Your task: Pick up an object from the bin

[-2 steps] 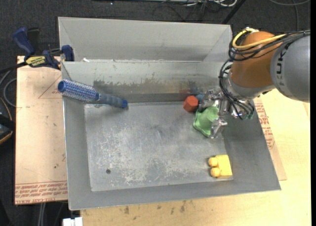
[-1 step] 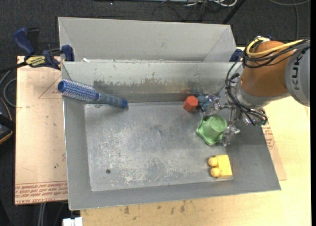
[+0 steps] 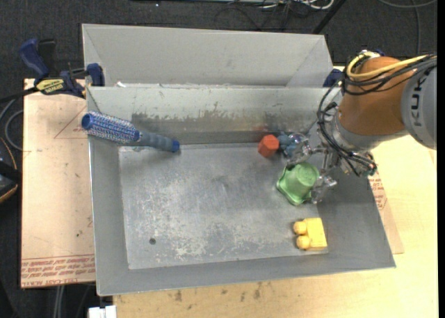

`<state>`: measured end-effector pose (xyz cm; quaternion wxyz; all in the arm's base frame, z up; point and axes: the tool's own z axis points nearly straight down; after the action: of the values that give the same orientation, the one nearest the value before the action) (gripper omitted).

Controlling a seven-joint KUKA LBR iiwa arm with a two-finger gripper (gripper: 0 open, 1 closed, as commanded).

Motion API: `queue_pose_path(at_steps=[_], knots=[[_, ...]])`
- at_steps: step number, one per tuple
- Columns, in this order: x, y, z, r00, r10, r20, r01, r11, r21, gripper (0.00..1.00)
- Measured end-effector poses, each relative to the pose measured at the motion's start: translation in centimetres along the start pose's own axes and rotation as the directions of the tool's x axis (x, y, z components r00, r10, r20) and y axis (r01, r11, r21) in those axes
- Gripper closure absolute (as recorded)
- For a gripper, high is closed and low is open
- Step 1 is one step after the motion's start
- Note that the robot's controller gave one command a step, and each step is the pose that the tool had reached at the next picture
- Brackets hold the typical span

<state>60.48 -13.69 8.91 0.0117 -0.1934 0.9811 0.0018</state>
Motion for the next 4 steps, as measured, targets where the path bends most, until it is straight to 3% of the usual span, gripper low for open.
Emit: queue_pose_path(at_steps=[1,2,4], knots=[[-0.69,0.08,-0.1,0.974,-0.226,-0.003,0.226,0.974,0.005,1.0],[-0.84,0.98,-0.07,0.839,-0.543,0.004,0.544,0.839,-0.005,1.0],[-0.84,0.97,-0.08,0.841,-0.542,0.005,0.542,0.841,-0.005,1.0]])
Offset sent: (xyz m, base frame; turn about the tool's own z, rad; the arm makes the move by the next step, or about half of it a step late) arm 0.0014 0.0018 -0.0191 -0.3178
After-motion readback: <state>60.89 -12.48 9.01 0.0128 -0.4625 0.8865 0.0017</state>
